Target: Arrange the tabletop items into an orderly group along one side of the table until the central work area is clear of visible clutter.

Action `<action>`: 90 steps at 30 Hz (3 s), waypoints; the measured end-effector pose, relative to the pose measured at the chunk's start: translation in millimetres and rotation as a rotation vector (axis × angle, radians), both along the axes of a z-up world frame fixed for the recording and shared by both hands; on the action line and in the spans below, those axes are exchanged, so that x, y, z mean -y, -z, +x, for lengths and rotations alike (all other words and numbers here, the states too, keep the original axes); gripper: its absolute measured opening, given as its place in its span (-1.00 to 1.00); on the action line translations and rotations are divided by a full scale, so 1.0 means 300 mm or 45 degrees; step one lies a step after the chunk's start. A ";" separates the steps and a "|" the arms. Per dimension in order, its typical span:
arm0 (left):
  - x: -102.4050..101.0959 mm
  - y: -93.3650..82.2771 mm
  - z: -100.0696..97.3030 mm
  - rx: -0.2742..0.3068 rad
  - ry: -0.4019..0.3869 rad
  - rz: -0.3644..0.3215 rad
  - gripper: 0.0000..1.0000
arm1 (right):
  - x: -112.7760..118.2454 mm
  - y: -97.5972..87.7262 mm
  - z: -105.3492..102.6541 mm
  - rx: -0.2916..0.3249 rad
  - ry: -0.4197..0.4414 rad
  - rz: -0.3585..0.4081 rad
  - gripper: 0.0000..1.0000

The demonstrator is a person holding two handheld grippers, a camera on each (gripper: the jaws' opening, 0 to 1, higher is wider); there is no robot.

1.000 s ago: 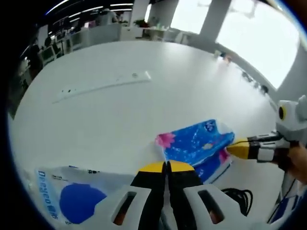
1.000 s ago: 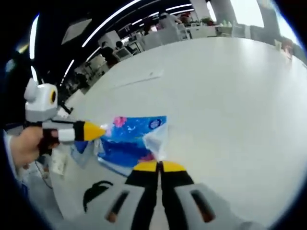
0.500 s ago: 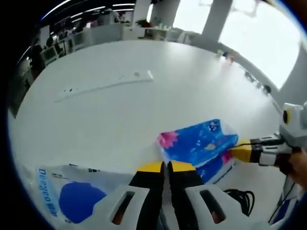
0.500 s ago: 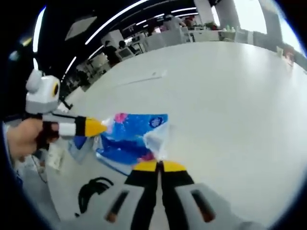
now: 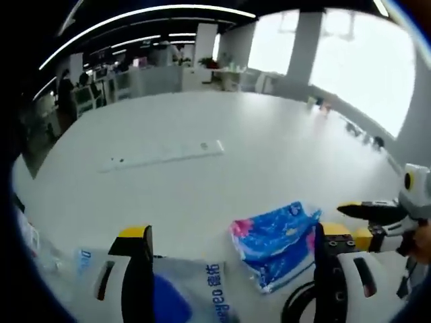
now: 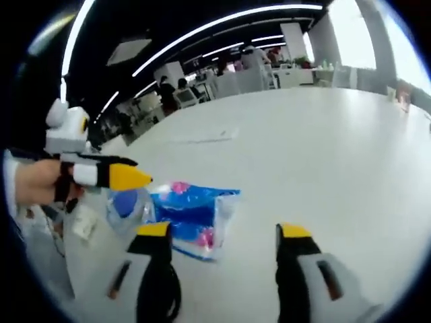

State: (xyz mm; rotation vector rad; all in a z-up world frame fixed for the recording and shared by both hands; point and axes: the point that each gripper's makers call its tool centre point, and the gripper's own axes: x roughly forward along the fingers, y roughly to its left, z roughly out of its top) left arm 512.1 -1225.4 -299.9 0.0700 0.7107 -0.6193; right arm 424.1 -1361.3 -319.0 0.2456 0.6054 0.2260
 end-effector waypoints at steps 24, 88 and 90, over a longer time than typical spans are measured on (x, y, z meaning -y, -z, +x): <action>-0.371 -0.218 -0.200 0.022 0.049 -0.099 0.93 | -0.166 -0.191 -0.190 0.047 0.016 -0.114 0.31; -1.004 -0.214 -0.249 -0.035 -0.100 -0.194 0.79 | -0.309 -0.260 -0.327 -0.020 0.140 -0.096 0.28; -0.993 -0.196 -0.235 -0.052 -0.112 -0.200 0.76 | -0.307 -0.248 -0.318 -0.036 0.131 -0.099 0.28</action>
